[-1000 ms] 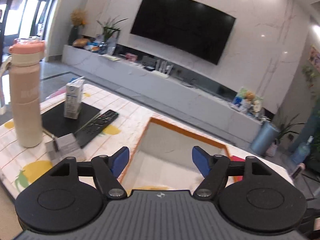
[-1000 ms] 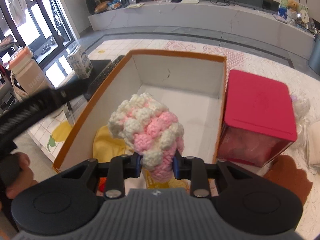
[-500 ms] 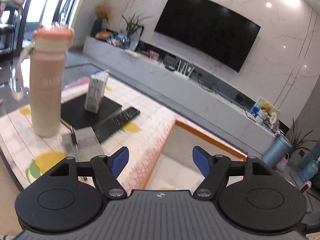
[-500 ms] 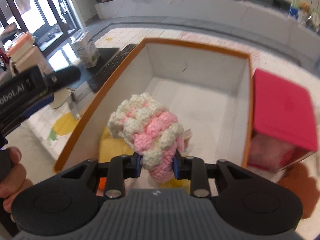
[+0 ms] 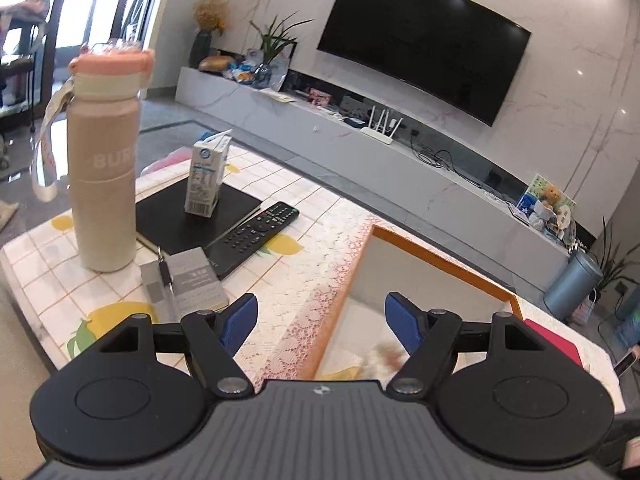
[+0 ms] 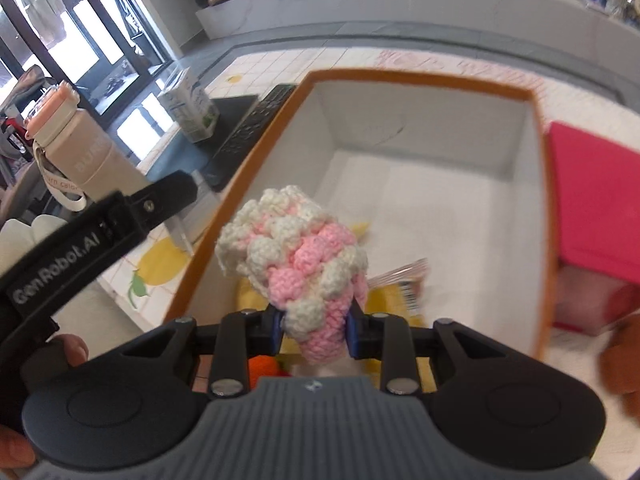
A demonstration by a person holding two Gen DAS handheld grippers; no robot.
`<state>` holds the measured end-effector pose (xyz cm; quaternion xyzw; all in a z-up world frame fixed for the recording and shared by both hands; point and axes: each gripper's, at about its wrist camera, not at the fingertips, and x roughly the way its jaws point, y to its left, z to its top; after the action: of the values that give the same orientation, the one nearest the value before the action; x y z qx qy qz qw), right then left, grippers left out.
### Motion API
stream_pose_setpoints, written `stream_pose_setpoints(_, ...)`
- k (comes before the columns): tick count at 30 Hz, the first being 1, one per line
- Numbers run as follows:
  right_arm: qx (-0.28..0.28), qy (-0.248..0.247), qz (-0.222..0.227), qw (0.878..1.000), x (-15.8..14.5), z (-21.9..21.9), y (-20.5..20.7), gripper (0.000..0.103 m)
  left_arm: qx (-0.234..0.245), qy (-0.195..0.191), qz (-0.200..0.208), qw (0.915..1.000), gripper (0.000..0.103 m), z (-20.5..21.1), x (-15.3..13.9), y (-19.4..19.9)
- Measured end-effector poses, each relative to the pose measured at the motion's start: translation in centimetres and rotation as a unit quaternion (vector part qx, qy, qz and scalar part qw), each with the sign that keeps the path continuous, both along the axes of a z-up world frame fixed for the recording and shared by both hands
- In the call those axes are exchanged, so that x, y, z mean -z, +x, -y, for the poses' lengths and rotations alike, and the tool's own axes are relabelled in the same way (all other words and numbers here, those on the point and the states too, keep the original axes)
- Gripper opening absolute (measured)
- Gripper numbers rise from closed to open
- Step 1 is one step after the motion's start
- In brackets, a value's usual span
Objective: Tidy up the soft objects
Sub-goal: 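Open the left tool over the box while the right tool lowers and releases the pink ball, then move both tools back toward the brown bear-shaped sponge on the table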
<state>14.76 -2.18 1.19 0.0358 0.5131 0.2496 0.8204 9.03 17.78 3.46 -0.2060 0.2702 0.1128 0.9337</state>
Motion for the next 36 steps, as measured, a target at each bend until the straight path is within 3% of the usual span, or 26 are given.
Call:
stream_pose_setpoints(5, -0.002, 0.000, -0.016, 1.000, 1.5, -2.2, 0.0, 0.030, 0.003, 0.002, -0.009, 1.0000, 0.085, -0.1, 0.1, 0.0)
stream_pose_setpoints(9, -0.012, -0.012, -0.015, 1.000, 1.9, -3.3, -0.1, 0.043, 0.011, 0.003, -0.018, 0.9998, 0.085, 0.1, 0.3, 0.2)
stream_pose_setpoints(12, -0.021, -0.032, -0.009, 0.999, 1.8, -3.6, -0.3, 0.069, 0.012, 0.001, -0.020, 0.9997, 0.085, 0.1, 0.4, 0.2)
stream_pose_setpoints(16, -0.040, -0.041, 0.009, 0.998, 1.0, -3.3, -0.8, 0.089, 0.018, 0.013, -0.015, 0.9997, 0.085, 0.5, 0.3, 0.1)
stream_pose_setpoints(19, -0.046, -0.054, 0.007, 0.997, 0.7, -2.7, -0.9, 0.097, 0.022, 0.035, -0.005, 0.9991, 0.085, 1.3, 0.0, -0.2)
stream_pose_setpoints(22, -0.058, -0.061, -0.008, 0.996, 1.1, -2.1, -0.7, 0.100, 0.023, 0.026, -0.003, 0.9994, 0.085, 1.4, 0.0, -0.2)
stream_pose_setpoints(25, -0.023, -0.046, -0.003, 0.999, 1.1, -1.1, -0.8, 0.100, 0.024, 0.023, -0.002, 0.9994, 0.085, 1.3, 0.0, -0.2)
stream_pose_setpoints(30, 0.007, 0.051, -0.064, 0.997, 1.6, 1.3, 0.3, 0.100, 0.022, 0.015, -0.003, 0.9996, 0.085, 1.0, 0.0, -0.2)
stream_pose_setpoints(36, 0.015, 0.054, -0.035, 0.998, 1.3, 2.1, 0.2, 0.100, 0.029, 0.018, -0.004, 0.9994, 0.085, 1.2, -0.1, -0.2)
